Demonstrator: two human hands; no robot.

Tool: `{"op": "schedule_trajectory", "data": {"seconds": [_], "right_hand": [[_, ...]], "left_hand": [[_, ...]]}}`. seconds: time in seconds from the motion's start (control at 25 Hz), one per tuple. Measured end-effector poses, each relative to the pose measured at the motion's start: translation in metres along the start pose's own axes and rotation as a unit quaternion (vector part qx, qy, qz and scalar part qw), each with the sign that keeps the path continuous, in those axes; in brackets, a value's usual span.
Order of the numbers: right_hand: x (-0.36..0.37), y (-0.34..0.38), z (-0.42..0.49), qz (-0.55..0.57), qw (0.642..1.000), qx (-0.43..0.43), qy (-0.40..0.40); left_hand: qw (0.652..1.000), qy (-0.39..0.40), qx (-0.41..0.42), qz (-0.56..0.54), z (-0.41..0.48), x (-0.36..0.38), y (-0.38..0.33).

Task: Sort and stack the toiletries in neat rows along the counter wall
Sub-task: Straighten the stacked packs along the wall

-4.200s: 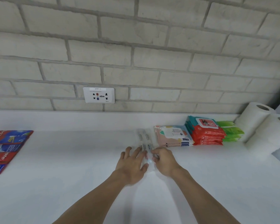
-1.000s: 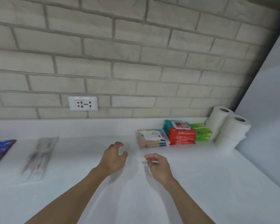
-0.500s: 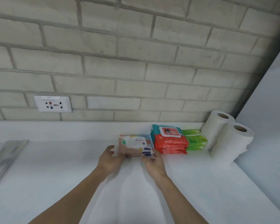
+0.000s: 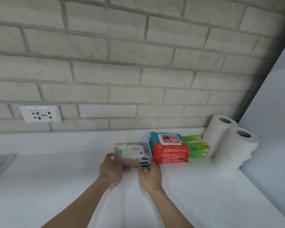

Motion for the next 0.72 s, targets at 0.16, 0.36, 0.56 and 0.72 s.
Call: {"op": "schedule_trajectory", "data": {"seconds": [0.16,0.36,0.56,0.72], "right_hand": [[-0.006,-0.009,-0.003,0.075,0.993,0.051,-0.08],[-0.001,-0.016,0.002,0.129,0.983,0.094,-0.093],[0.013,-0.017,0.009,0.328,0.926,0.175,-0.074],[0.013,-0.009,0.007,0.407,0.886,0.207,-0.077]], "left_hand": [[0.999,-0.004,-0.037,0.012,0.01,0.002,0.01],[1.0,-0.01,-0.016,0.019,0.016,0.006,0.013],[0.999,-0.019,0.008,0.046,0.013,0.006,0.01],[0.999,-0.013,0.021,0.049,0.016,0.003,0.009]]}}
Point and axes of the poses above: each hand's wrist, its own z-axis towards the middle knuckle, its own x-axis out of the palm, y = z × x, the point moved 3 cm from there along z, towards the middle knuckle, and after that the axes turned 7 degrees about -y, right-handed, at the moved point
